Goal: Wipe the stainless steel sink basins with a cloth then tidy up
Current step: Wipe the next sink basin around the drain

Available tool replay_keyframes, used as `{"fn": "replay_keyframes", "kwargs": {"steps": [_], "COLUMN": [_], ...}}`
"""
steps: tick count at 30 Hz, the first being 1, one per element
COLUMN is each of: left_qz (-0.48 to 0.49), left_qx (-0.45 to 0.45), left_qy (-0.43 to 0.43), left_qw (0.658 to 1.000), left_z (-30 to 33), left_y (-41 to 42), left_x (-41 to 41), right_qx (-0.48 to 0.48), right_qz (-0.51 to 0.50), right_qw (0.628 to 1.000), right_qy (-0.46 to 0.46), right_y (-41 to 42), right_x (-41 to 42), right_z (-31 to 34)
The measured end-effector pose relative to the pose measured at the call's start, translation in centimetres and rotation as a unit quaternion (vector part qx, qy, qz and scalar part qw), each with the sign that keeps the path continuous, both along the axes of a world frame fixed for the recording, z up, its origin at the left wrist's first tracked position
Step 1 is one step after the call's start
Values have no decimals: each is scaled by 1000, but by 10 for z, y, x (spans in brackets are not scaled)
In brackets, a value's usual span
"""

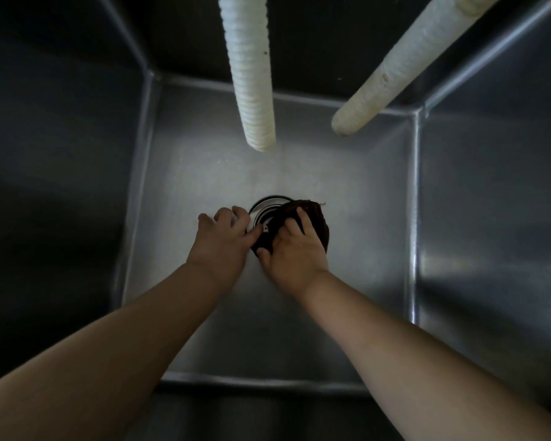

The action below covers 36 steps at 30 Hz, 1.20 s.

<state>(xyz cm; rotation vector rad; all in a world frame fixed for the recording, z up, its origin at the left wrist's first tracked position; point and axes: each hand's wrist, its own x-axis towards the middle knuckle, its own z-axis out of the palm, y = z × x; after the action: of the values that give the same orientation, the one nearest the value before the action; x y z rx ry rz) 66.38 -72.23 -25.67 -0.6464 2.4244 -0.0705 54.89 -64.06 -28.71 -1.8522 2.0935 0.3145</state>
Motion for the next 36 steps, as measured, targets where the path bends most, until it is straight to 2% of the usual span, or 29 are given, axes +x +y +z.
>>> {"fn": "replay_keyframes", "kwargs": {"steps": [11, 13, 16, 19, 23, 26, 33, 36], "left_qz": [13, 30, 76, 122, 136, 150, 161, 166], "left_qx": [16, 42, 68, 56, 66, 68, 86, 94], "left_qy": [7, 25, 58, 28, -46, -39, -46, -46], "left_qw": [1000, 998, 993, 991, 987, 986, 982, 981], "left_z": [4, 9, 19, 31, 33, 24, 16, 14], "left_y": [1, 1, 1, 0, 1, 6, 4, 3], "left_x": [4, 8, 25, 49, 65, 67, 65, 65], "right_qx": [-101, -84, -14, 7, -33, -53, -70, -87], "right_qz": [-82, -40, 84, 129, 20, -69, -162, -155], "right_qw": [982, 990, 995, 991, 999, 996, 984, 984], "right_qy": [-138, -106, -44, -43, -15, 20, 25, 9], "right_y": [46, 74, 121, 142, 105, 71, -35, -87], "right_x": [5, 11, 15, 14, -5, -32, -88, -98], "right_z": [6, 13, 24, 26, 13, 2, -10, -14]}}
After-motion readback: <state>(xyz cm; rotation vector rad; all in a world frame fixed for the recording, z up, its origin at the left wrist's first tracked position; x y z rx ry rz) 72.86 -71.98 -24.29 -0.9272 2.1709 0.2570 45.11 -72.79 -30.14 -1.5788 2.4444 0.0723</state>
